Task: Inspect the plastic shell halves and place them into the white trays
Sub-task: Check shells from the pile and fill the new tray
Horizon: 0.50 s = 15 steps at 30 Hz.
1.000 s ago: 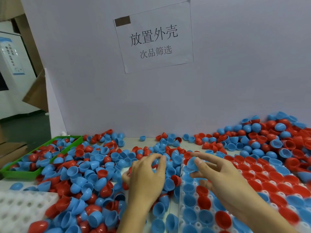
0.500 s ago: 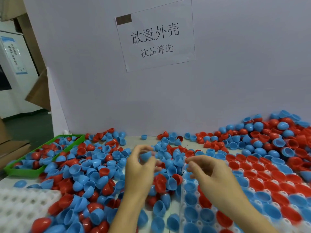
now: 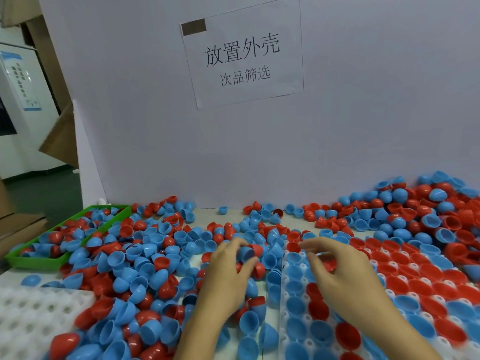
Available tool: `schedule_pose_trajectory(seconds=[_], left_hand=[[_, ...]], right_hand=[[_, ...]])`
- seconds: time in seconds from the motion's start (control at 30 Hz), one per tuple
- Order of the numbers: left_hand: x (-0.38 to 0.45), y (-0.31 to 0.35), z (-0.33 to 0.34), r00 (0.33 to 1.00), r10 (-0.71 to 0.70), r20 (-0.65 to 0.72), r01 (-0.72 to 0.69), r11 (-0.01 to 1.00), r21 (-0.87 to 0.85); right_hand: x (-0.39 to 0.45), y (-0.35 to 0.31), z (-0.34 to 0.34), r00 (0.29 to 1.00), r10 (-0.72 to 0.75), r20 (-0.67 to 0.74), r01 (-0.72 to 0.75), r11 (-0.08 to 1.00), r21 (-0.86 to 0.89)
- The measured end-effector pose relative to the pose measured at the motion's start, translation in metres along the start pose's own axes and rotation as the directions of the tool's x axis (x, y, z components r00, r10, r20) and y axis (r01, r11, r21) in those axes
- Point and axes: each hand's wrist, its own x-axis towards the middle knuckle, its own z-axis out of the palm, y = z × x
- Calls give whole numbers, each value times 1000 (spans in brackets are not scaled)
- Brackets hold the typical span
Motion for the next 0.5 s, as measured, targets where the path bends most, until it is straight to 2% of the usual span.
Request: schedule_pose_trajectory(seconds=[0.1,0.13,0.17,0.2,0.23,0.27,0.3,0.33,0.37,0.4,0.43,0.47,0.5], left_hand=[[3,1,-8,963,-165,-215,100,954,-283],[5,2,-11,926,-293,-236,162,876,-454],[10,3,-13,883,-440,-165,240,724,-647],[16,3,-15,840,-542,-6,318,503,-804],[20,5,-18,811,-563,160,373,286,-883],[24,6,-21,786,-563,254,417,180,-891],[27,6,-22,769,-585,256,451,213,-867],[31,3,-20,778,-605,170,469,378,-798],[35,-2,-19,815,-579,29,462,617,-637],[39,-7,-19,871,-481,-99,409,823,-395],[44,-12,-21,926,-341,-164,321,937,-136],[48,-16,-25,957,-236,-167,251,966,70],[54,-18,-29,972,-186,-147,217,947,237]], right_hand=[[4,3,-12,999,40,-35,-38,996,76],[5,4,-19,997,58,-47,-53,992,114],[7,6,-26,994,83,-65,-72,985,159],[8,8,-35,989,112,-91,-91,973,210],[8,10,-43,982,142,-124,-106,960,261],[9,13,-51,973,169,-159,-114,945,307],[8,16,-58,963,193,-189,-120,931,344],[8,19,-63,954,214,-211,-125,921,370],[8,21,-66,947,230,-225,-130,913,386],[9,23,-68,943,240,-232,-135,910,393],[10,25,-69,940,246,-235,-139,908,396],[11,26,-69,940,248,-234,-141,908,395],[12,27,-69,941,247,-230,-141,908,395]])
